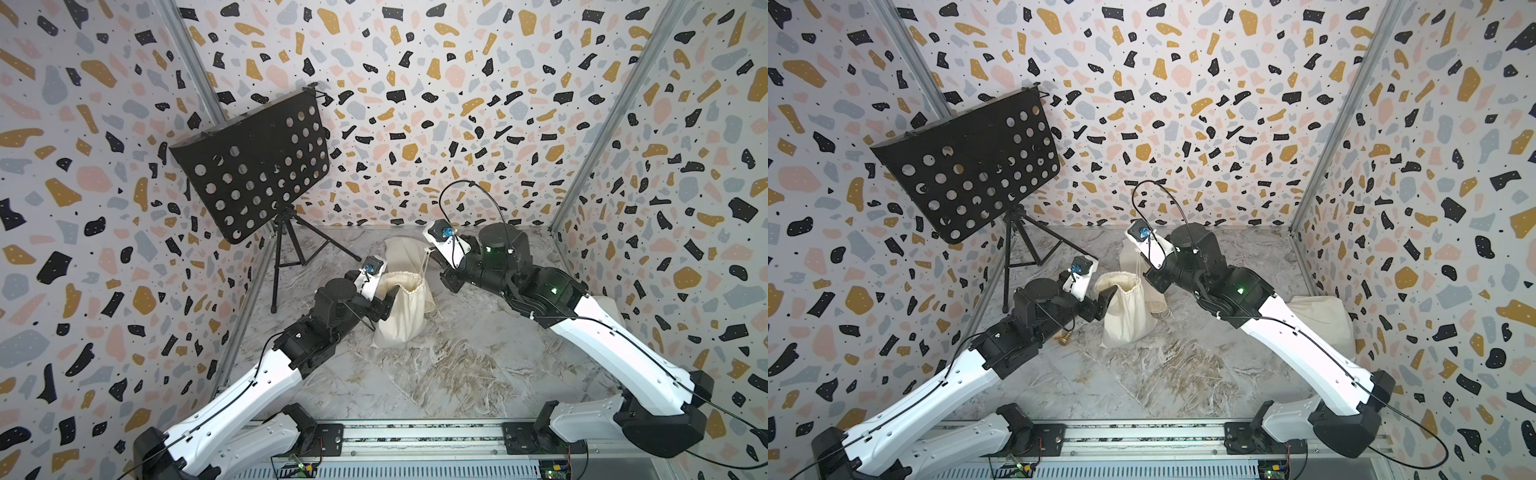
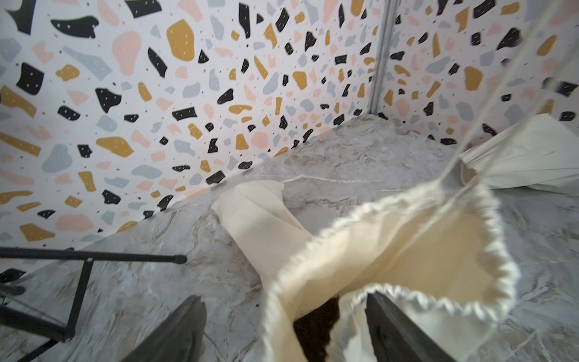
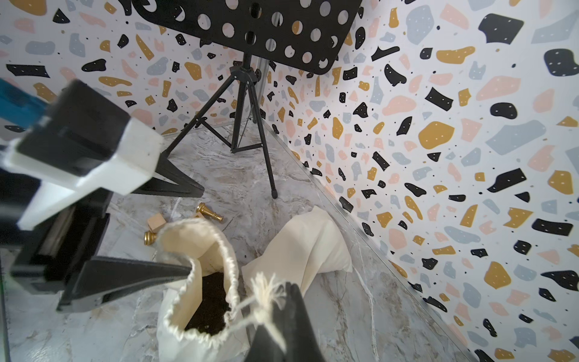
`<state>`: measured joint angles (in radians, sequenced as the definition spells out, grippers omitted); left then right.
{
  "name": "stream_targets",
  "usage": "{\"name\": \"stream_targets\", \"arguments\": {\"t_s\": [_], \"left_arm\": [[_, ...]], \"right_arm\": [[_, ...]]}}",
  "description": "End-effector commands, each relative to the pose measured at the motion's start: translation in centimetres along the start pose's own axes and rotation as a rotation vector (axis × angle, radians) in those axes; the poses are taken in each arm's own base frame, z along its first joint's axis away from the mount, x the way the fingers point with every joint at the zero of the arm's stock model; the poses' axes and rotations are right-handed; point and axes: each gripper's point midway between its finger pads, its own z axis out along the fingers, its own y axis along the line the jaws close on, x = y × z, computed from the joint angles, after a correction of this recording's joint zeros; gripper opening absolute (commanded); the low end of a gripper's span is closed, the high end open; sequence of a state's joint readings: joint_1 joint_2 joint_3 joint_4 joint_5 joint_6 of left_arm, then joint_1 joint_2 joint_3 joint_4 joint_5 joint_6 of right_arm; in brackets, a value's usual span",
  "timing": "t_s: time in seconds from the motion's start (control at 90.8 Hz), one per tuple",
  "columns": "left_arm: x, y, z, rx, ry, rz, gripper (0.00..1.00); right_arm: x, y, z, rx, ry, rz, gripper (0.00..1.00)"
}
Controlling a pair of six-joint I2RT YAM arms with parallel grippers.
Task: Close the soil bag
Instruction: Frap the soil bag at the center of the board.
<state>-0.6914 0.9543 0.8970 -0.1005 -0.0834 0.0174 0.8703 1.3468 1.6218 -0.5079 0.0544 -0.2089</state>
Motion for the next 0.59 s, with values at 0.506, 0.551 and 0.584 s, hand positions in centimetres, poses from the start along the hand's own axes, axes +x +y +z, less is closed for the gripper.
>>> {"name": "stream_targets", "arguments": {"t_s": [0.506, 0.551, 0.584], "left_arm": [[-8.7, -5.3, 3.8, 0.301, -0.143, 0.003, 0.72], [-8.0, -4.9, 4.4, 0.27, -0.115, 0.005, 0.65], [-7.3, -4.5, 4.8, 0.246, -0.09, 0.011, 0.61]], "right_arm": [[-3.8, -0.6, -3.2, -0.011, -0.108, 0.0, 0.0], [-3.9, -1.0, -3.6, 0.008, -0.113, -0.005, 0.0], [-3.8, -1.3, -3.9, 0.027, -0.112, -0.008, 0.0]]}}
